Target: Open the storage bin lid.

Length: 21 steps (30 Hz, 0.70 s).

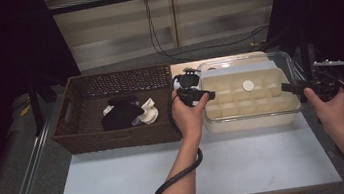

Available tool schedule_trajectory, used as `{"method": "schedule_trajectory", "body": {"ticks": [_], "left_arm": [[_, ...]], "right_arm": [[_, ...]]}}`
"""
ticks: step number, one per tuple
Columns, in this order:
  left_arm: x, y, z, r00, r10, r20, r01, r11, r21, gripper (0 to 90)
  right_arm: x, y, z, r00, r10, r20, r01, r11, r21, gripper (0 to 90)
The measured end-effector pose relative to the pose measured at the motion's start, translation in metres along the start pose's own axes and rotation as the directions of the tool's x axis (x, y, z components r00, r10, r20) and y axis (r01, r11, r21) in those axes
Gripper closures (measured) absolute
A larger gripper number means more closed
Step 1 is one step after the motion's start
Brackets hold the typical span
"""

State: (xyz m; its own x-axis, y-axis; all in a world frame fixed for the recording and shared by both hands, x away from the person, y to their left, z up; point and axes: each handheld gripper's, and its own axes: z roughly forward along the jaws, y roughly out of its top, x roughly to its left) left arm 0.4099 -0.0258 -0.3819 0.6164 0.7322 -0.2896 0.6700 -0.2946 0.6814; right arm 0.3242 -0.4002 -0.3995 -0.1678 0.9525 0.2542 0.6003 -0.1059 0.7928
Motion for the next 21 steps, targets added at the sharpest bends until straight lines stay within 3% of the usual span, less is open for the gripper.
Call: {"method": "schedule_trajectory", "body": {"ticks": [6, 7, 9, 14, 21], "left_arm": [[-0.002, -0.005, -0.022, 0.9991, 0.039, 0.017, -0.038, 0.9984, -0.043, 64.2], [-0.003, -0.006, -0.025, 0.9993, 0.029, 0.025, -0.027, 0.9977, -0.061, 64.2], [-0.003, -0.007, -0.033, 0.9985, 0.037, 0.040, -0.035, 0.9972, -0.067, 70.3], [-0.008, -0.013, -0.053, 0.9951, 0.063, 0.076, -0.056, 0.9941, -0.093, 73.5], [-0.009, -0.025, -0.066, 0.9921, 0.061, 0.110, -0.049, 0.9926, -0.111, 74.3]], "right_arm": [[0.001, 0.000, -0.019, 0.9994, 0.020, -0.026, -0.022, 0.998, -0.058, 48.6], [0.001, 0.000, -0.019, 0.9994, 0.020, -0.026, -0.022, 0.998, -0.058, 48.6], [0.000, -0.001, -0.030, 0.9988, 0.027, -0.040, -0.030, 0.996, -0.082, 56.0], [0.001, -0.005, -0.047, 0.9967, 0.030, -0.075, -0.039, 0.992, -0.117, 62.7], [0.004, -0.013, -0.062, 0.9913, 0.049, -0.122, -0.066, 0.988, -0.142, 66.9]]}}
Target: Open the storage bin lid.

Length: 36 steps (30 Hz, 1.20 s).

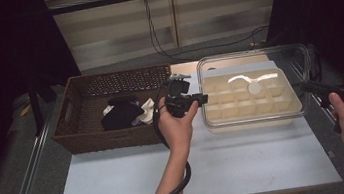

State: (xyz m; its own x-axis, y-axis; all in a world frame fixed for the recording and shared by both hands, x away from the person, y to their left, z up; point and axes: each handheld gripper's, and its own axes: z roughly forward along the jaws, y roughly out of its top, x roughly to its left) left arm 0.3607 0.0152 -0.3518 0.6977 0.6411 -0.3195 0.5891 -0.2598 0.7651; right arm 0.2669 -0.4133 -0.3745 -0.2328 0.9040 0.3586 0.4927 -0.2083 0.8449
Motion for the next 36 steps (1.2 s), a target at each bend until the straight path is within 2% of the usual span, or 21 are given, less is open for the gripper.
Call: {"method": "schedule_trajectory", "body": {"ticks": [1, 8, 9, 14, 19, 23, 26, 36], "left_arm": [[0.000, -0.002, -0.004, 1.0000, 0.008, 0.005, -0.008, 1.0000, 0.004, 74.6], [-0.004, -0.014, -0.015, 0.9996, 0.026, 0.013, -0.026, 0.9996, 0.009, 75.0], [-0.004, -0.020, -0.018, 0.9995, 0.027, 0.014, -0.027, 0.9996, 0.012, 75.0], [-0.005, -0.034, -0.023, 0.9992, 0.038, 0.016, -0.038, 0.9990, 0.025, 75.1], [-0.004, -0.052, -0.021, 0.9994, 0.025, 0.025, -0.027, 0.9983, 0.052, 74.9], [-0.004, -0.068, -0.021, 0.9990, 0.025, 0.038, -0.027, 0.9971, 0.071, 74.9], [-0.005, -0.072, -0.021, 0.9989, 0.026, 0.040, -0.029, 0.9973, 0.068, 74.9], [-0.003, -0.094, -0.021, 0.9987, 0.012, 0.050, -0.017, 0.9943, 0.105, 75.0]], "right_arm": [[0.002, -0.003, -0.003, 0.9999, 0.000, -0.017, 0.000, 1.000, -0.002, 67.6], [0.007, -0.014, -0.008, 0.9992, 0.000, -0.039, 0.001, 1.000, 0.014, 67.7], [0.009, -0.019, -0.010, 0.9990, 0.000, -0.044, 0.001, 1.000, 0.026, 68.0], [0.013, -0.028, -0.014, 0.9981, -0.004, -0.061, 0.006, 0.999, 0.032, 68.3], [0.016, -0.039, -0.019, 0.9976, 0.005, -0.069, -0.002, 0.999, 0.050, 68.4], [0.018, -0.051, -0.023, 0.9970, -0.014, -0.077, 0.020, 0.997, 0.079, 68.6], [0.018, -0.056, -0.024, 0.9970, -0.016, -0.076, 0.023, 0.996, 0.088, 68.6], [0.018, -0.076, -0.027, 0.9949, 0.001, -0.101, 0.013, 0.991, 0.133, 70.2]]}}
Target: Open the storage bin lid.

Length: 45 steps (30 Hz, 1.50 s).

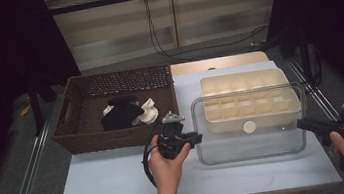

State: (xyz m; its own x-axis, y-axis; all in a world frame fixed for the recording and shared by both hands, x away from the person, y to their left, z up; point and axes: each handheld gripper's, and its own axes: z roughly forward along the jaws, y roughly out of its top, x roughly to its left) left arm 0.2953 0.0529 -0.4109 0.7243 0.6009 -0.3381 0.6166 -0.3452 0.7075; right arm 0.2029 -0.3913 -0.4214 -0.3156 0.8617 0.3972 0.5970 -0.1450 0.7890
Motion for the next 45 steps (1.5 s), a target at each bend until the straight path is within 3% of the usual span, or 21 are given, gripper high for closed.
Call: {"method": "schedule_trajectory", "body": {"ticks": [7, 19, 34, 45], "left_arm": [[-0.002, -0.014, 0.001, 0.9999, 0.009, 0.005, -0.009, 0.9995, 0.031, 75.2], [-0.004, -0.022, 0.000, 0.9998, 0.020, 0.002, -0.020, 0.9994, 0.027, 74.8], [-0.004, -0.026, 0.002, 0.9998, 0.021, -0.004, -0.021, 0.9986, 0.048, 73.1], [-0.004, -0.027, 0.004, 0.9992, 0.034, -0.019, -0.033, 0.9979, 0.055, 71.8]], "right_arm": [[0.001, -0.012, -0.003, 0.9999, 0.008, -0.006, -0.008, 1.000, 0.013, 70.4], [0.003, -0.030, 0.000, 1.0000, 0.000, -0.001, 0.000, 0.999, 0.053, 70.0], [0.002, -0.033, 0.005, 1.0000, 0.006, -0.004, -0.006, 0.998, 0.066, 66.4], [0.003, -0.034, 0.009, 0.9997, -0.021, 0.010, 0.020, 0.997, 0.069, 64.0]]}}
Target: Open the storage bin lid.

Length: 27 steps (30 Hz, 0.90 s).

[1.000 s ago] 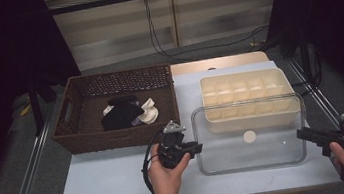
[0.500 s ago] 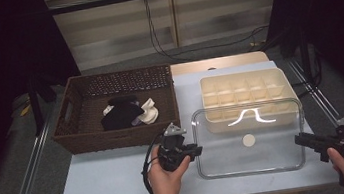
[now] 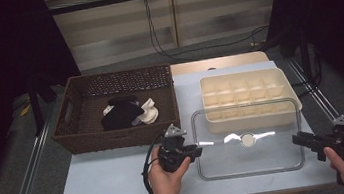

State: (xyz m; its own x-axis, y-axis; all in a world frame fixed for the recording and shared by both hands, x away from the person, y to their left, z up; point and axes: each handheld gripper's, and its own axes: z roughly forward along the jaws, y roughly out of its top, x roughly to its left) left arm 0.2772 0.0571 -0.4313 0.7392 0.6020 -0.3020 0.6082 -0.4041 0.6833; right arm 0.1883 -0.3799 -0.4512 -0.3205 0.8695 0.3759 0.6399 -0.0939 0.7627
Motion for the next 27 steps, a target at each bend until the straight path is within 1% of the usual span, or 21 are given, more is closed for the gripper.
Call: {"method": "schedule_trajectory", "body": {"ticks": [3, 5, 6, 7, 8, 9, 11, 12, 16, 18, 19, 20, 23, 27], "left_arm": [[0.0004, 0.0011, 0.0022, 0.9999, 0.005, -0.010, -0.005, 1.0000, -0.001, 70.1], [0.0013, 0.0029, 0.0032, 0.9996, 0.023, -0.014, -0.023, 0.9997, -0.003, 69.6], [0.0012, 0.0036, 0.0030, 0.9993, 0.029, -0.022, -0.029, 0.9996, -0.007, 68.5], [0.0022, 0.0050, 0.0029, 0.9994, 0.027, -0.023, -0.028, 0.9994, -0.022, 67.3], [0.0037, 0.0075, 0.0027, 0.9992, 0.027, -0.028, -0.028, 0.9995, -0.018, 66.3], [0.0039, 0.0081, 0.0032, 0.9993, 0.019, -0.031, -0.020, 0.9995, -0.023, 66.3], [0.0040, 0.0084, 0.0036, 0.9994, 0.016, -0.030, -0.017, 0.9996, -0.021, 66.8], [0.0046, 0.0083, 0.0033, 0.9988, 0.022, -0.045, -0.023, 0.9997, -0.013, 67.7], [0.0051, 0.0062, 0.0040, 0.9995, 0.013, -0.029, -0.013, 0.9999, -0.009, 69.0], [0.0045, 0.0050, 0.0032, 0.9996, 0.010, -0.027, -0.010, 0.9999, -0.003, 69.4], [0.0045, 0.0041, 0.0025, 0.9999, 0.003, -0.013, -0.003, 1.0000, -0.008, 69.4], [0.0044, 0.0033, 0.0016, 0.9999, -0.004, -0.010, 0.003, 1.0000, -0.008, 69.8], [0.0024, 0.0013, -0.0003, 1.0000, -0.003, -0.007, 0.003, 1.0000, -0.003, 69.9], [0.0002, -0.0014, -0.0029, 1.0000, 0.002, -0.007, -0.002, 0.9999, 0.015, 69.4]], "right_arm": [[0.0002, 0.0009, 0.0015, 1.0000, -0.006, 0.005, 0.006, 1.000, 0.009, 63.3], [0.0001, 0.0008, 0.0020, 0.9999, -0.013, 0.005, 0.013, 1.000, 0.009, 63.3], [-0.0001, 0.0007, 0.0022, 0.9999, -0.014, 0.007, 0.014, 1.000, 0.011, 63.2], [-0.0001, 0.0006, 0.0024, 0.9999, -0.015, 0.007, 0.015, 1.000, 0.010, 63.2], [0.0008, 0.0007, 0.0034, 0.9998, -0.018, 0.006, 0.018, 1.000, 0.013, 62.9], [0.0010, 0.0006, 0.0036, 0.9998, -0.020, 0.007, 0.020, 1.000, 0.014, 62.8], [0.0010, 0.0005, 0.0040, 0.9997, -0.023, 0.011, 0.023, 1.000, 0.015, 62.4], [0.0011, 0.0001, 0.0043, 0.9996, -0.025, 0.013, 0.025, 0.999, 0.023, 62.0], [0.0005, -0.0012, 0.0039, 0.9998, -0.019, 0.008, 0.018, 0.999, 0.034, 61.9], [0.0016, -0.0025, 0.0025, 0.9996, -0.025, 0.010, 0.025, 0.999, 0.036, 61.6], [0.0016, -0.0025, 0.0025, 0.9996, -0.025, 0.010, 0.025, 0.999, 0.036, 61.6], [0.0024, -0.0028, 0.0019, 0.9996, -0.024, 0.012, 0.024, 0.999, 0.035, 61.6], [0.0034, -0.0032, 0.0018, 0.9996, -0.027, 0.008, 0.027, 0.999, 0.038, 60.7], [0.0026, -0.0029, 0.0054, 0.9997, -0.026, 0.005, 0.026, 0.999, 0.046, 59.5]]}}
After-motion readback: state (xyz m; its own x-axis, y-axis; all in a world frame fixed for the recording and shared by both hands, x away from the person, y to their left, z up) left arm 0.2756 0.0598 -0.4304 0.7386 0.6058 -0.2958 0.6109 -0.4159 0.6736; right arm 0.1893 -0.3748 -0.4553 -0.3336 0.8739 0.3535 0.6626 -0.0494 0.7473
